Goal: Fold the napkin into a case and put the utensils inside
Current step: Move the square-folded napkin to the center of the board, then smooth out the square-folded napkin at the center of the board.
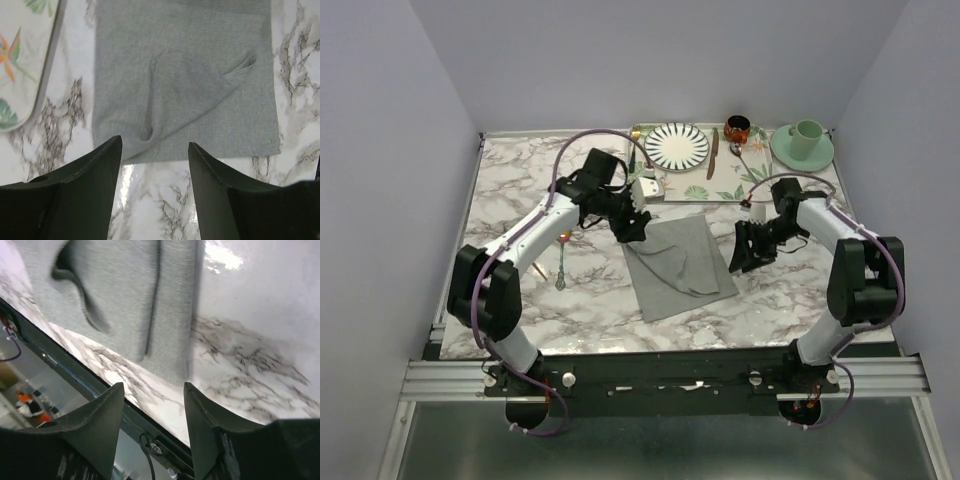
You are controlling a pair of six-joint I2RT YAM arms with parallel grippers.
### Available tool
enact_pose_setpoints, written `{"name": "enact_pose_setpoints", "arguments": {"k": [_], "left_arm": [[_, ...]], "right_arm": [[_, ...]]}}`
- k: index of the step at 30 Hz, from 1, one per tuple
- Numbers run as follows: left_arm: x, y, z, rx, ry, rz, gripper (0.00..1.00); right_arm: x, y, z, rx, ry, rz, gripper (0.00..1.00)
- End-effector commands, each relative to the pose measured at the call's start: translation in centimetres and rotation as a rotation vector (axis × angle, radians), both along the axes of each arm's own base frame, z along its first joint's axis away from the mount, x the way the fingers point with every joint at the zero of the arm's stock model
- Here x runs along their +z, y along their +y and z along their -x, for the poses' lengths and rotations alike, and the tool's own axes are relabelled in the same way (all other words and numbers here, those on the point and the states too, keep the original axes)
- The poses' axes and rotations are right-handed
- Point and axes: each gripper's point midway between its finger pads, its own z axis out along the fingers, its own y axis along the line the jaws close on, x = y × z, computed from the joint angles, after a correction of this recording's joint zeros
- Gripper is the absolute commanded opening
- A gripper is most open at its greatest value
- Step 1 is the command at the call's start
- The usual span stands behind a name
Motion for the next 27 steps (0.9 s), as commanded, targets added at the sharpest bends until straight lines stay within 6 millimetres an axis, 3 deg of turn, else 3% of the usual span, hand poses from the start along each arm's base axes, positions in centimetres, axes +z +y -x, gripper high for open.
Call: {"name": "enact_pose_setpoints", "arguments": {"k": [1, 5, 12, 19, 27], "left_arm": [[-0.8, -4.1, 0.8, -0.174, -0.095, -0.004, 0.66], [-2.2, -7.4, 1.6, -0.302, -0.143, -0.005, 0.67], [-3.2, -9.4, -0.3, -0.319, -0.143, -0.014, 0.65], [-4.4, -9.8, -1.1, -0.32, -0.135, -0.022, 0.64], [-5.5, -10.6, -1.1, -0.362, -0.12, -0.027, 0.64]], "right_arm": [[3.0, 0.7, -0.7, -0.036, -0.098, -0.048, 0.58], [1.2, 2.5, 0.4, -0.041, 0.045, -0.123, 0.47], [-1.3, 3.8, 0.6, -0.069, 0.149, -0.163, 0.38], [-1.5, 4.9, 1.4, -0.06, 0.196, -0.204, 0.38], [-3.3, 4.4, 1.7, -0.07, 0.232, -0.146, 0.47]]}}
